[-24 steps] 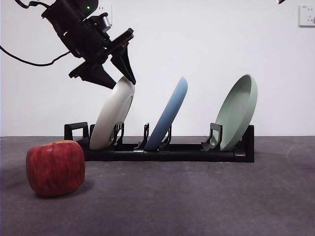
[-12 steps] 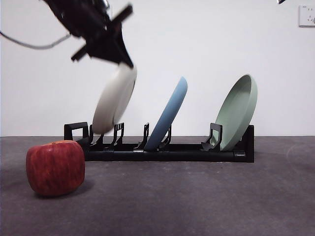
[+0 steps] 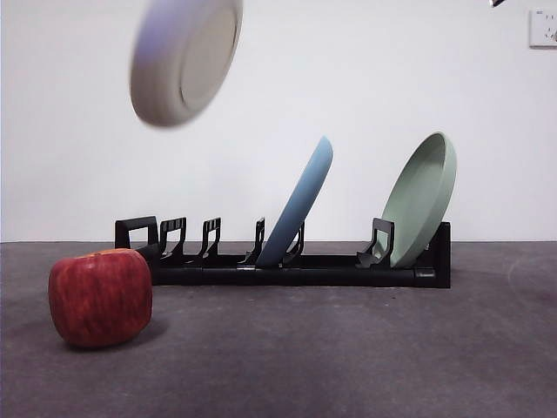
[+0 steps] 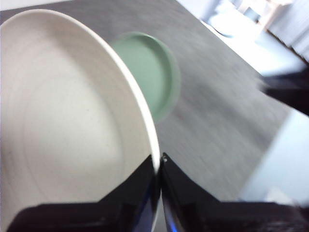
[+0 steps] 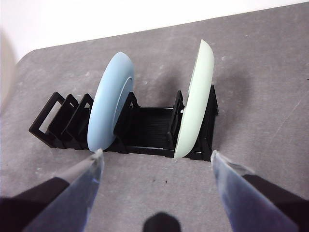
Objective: Take the yellow plate from the plate rack,put the plate on the table,take the apple from the table,put the apple in the plate
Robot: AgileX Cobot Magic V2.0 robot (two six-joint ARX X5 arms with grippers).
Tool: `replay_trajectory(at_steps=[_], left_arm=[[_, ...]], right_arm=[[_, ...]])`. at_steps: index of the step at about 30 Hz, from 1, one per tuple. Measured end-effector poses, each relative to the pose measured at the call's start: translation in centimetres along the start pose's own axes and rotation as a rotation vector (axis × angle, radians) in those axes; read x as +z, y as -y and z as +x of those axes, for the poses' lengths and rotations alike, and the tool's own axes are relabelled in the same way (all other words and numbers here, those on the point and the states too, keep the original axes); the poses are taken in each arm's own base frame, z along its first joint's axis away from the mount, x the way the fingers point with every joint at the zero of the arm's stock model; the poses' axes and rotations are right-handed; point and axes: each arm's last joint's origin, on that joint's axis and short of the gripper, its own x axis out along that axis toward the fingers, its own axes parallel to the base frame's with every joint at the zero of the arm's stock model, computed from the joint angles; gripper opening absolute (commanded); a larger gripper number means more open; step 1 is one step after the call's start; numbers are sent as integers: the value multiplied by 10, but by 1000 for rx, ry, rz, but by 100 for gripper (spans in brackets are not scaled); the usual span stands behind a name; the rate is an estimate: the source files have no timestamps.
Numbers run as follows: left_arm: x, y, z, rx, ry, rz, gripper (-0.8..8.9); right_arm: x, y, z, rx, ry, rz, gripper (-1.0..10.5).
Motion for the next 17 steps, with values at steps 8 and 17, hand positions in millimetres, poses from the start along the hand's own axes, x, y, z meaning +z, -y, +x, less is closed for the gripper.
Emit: replay_trajectory(at_steps=[8,17], left_arm=[[-30,81,-25,46,-115,271,-8],[-88,142,54,151,-267,481,-9]], right_arm=[[0,0,0,-3,1,0,382],[0,0,0,-2,2,0,382]])
